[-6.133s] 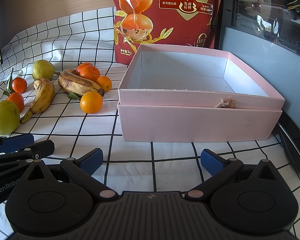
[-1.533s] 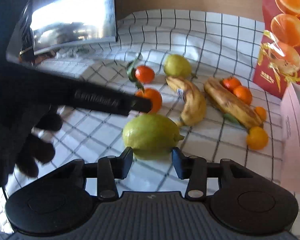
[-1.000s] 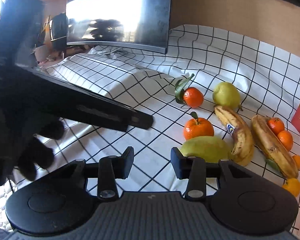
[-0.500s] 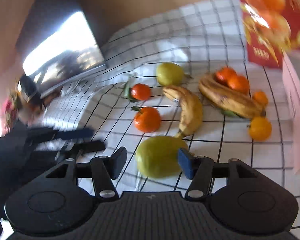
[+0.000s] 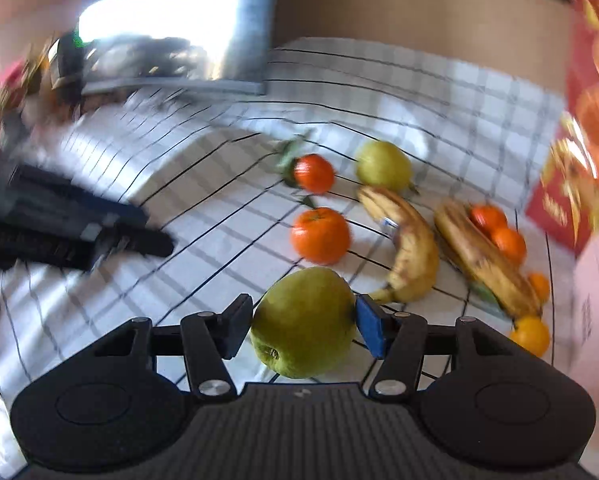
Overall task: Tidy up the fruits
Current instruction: 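Move to the large green pear and close the left tool around it, then lift the green pear with the left tool while the right tool grasps a banana, then lower the pear into the pink box with the left tool while the right tool carries the banana in, then grasp the large leafy tangerine with the left tool and lift it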
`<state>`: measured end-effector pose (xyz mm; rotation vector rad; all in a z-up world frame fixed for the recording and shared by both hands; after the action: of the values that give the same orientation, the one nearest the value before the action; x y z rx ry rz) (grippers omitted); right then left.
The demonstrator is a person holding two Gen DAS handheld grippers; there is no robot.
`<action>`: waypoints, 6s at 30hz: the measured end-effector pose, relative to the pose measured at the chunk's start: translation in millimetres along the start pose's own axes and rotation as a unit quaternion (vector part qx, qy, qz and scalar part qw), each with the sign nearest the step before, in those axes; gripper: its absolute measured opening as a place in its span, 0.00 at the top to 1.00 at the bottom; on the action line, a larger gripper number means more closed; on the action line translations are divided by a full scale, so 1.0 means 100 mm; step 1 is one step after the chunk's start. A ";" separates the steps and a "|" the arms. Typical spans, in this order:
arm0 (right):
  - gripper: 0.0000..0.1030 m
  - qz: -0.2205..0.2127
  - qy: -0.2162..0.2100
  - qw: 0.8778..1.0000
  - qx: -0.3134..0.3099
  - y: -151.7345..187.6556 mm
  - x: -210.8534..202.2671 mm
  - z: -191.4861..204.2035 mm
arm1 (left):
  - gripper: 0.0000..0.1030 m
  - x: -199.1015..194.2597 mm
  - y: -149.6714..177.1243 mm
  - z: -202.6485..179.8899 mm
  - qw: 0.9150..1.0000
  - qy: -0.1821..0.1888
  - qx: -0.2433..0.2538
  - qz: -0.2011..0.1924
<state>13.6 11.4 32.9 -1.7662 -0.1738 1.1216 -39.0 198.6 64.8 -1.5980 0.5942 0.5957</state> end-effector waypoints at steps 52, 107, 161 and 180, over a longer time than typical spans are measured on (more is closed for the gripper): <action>0.36 0.020 0.077 0.993 0.091 0.22 -0.31 -0.78 | 0.34 1.07 -0.47 -0.82 0.971 0.026 0.209 0.114; 0.65 -0.013 0.266 0.930 0.253 0.93 -2.05 -1.91 | 0.35 1.76 -1.08 -3.20 0.965 0.214 0.125 0.088; 0.50 0.093 0.026 0.964 0.250 0.44 -0.26 -2.71 | 0.46 0.67 -0.62 -1.65 0.985 0.169 0.011 0.036; 0.42 0.011 0.118 0.982 0.150 0.03 -0.88 -1.85 | 0.46 0.72 -0.47 -0.75 0.998 -0.047 -0.034 -0.004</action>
<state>101.9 -162.1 97.8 -1.6149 0.1522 0.8919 48.9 126.2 57.7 -1.6250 0.5016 0.6868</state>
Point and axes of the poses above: each gripper's, at about its wrist camera, not at the fingertips, and x roughly the way its jaws point, z to its left, y to its underside, the point moved 1 cm from there along x, roughly the way its jaws point
